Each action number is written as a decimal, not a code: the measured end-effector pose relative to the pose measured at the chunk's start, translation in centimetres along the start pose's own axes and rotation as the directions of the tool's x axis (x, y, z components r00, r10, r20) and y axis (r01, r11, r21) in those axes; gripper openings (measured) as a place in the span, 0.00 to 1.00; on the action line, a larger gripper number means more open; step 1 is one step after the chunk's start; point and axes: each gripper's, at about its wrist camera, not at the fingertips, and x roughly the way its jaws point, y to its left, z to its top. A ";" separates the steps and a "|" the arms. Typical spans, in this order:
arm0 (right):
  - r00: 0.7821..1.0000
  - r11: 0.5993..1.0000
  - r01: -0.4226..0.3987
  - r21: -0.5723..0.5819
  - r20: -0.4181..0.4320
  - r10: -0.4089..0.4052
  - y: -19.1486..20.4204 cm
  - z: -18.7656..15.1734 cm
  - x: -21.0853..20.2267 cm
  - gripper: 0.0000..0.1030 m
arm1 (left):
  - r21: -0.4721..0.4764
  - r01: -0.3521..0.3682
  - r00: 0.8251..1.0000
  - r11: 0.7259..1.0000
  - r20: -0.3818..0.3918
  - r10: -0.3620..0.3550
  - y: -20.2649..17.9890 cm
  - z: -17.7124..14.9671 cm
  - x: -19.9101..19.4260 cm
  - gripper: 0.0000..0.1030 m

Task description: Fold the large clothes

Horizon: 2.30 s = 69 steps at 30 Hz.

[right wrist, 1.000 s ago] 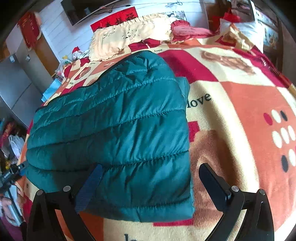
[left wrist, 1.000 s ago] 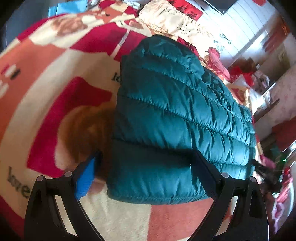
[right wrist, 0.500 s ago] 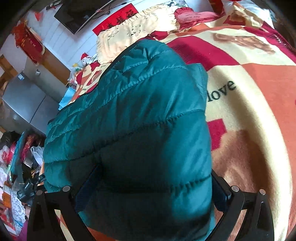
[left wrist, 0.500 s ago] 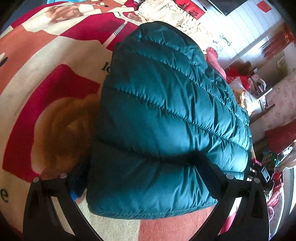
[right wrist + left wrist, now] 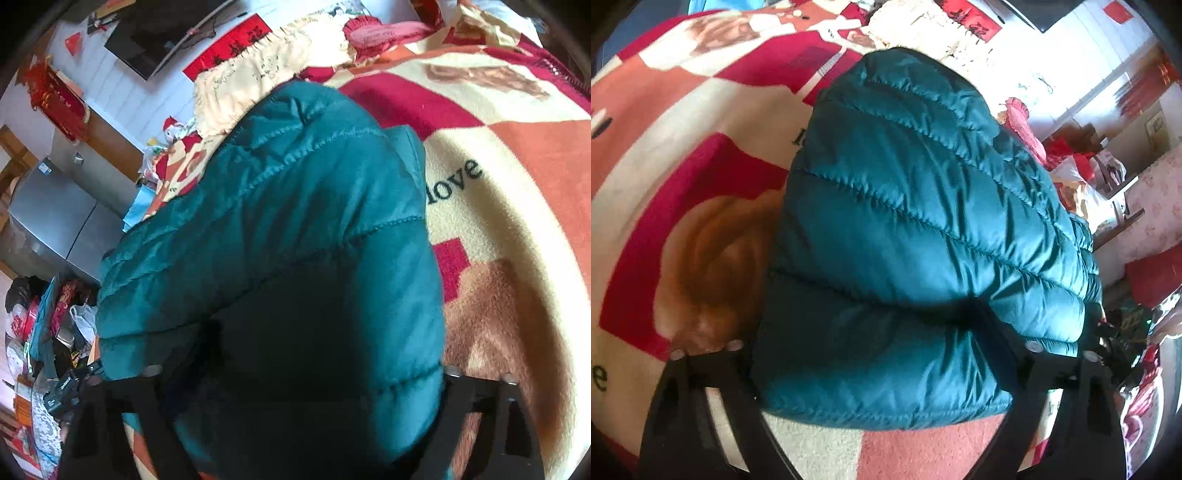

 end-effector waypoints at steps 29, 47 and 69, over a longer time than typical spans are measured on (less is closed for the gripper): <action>0.989 0.996 0.084 0.010 -0.124 -0.082 -0.5 -12.6 -10.6 0.74 | 0.146 -0.088 0.995 0.985 -0.035 0.094 0.3 -10.4 -10.0 0.67; 0.948 0.927 0.295 -0.231 0.190 -0.254 12.4 -16.9 -18.8 0.84 | 0.284 -0.301 0.943 0.910 0.231 0.240 -5.8 -15.1 -16.1 0.67; 0.924 0.877 0.324 -0.355 0.320 -0.211 19.3 -23.1 -17.4 0.93 | 0.348 -0.341 0.914 0.873 0.339 0.222 -9.6 -17.4 -16.6 0.67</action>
